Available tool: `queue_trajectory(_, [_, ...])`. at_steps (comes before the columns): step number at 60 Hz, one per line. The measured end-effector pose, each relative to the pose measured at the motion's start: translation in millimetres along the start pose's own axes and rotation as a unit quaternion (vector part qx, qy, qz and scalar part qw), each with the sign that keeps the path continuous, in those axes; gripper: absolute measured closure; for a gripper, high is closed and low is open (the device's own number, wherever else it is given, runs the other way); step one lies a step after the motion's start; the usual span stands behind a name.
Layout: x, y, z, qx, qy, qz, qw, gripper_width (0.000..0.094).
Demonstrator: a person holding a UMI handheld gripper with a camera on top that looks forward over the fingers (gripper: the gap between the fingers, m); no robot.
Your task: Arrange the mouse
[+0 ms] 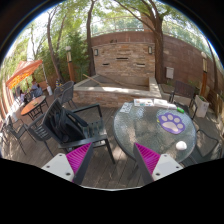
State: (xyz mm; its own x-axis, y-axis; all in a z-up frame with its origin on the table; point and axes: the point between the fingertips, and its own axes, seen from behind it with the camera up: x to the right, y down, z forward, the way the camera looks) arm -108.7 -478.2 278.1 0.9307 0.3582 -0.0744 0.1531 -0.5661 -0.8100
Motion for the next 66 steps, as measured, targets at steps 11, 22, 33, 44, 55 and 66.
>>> queue_trajectory(11, [37,42,-6,-0.033,0.026,0.031,0.999,0.0099])
queue_trajectory(22, [158,115,6,-0.05,0.08,0.062,0.994,0.0102])
queue_trajectory(33, [312,144,71,-0.01,0.162,0.085,0.983,0.0099])
queue_trajectory(44, [412,161,136,-0.001,0.195,0.109,0.975,0.0101])
queue_trajectory(55, [451,167,186,-0.021,0.178,0.15,0.972,0.01])
queue_trajectory(66, [464,153,212,-0.019,0.167,0.155,0.974,0.0094])
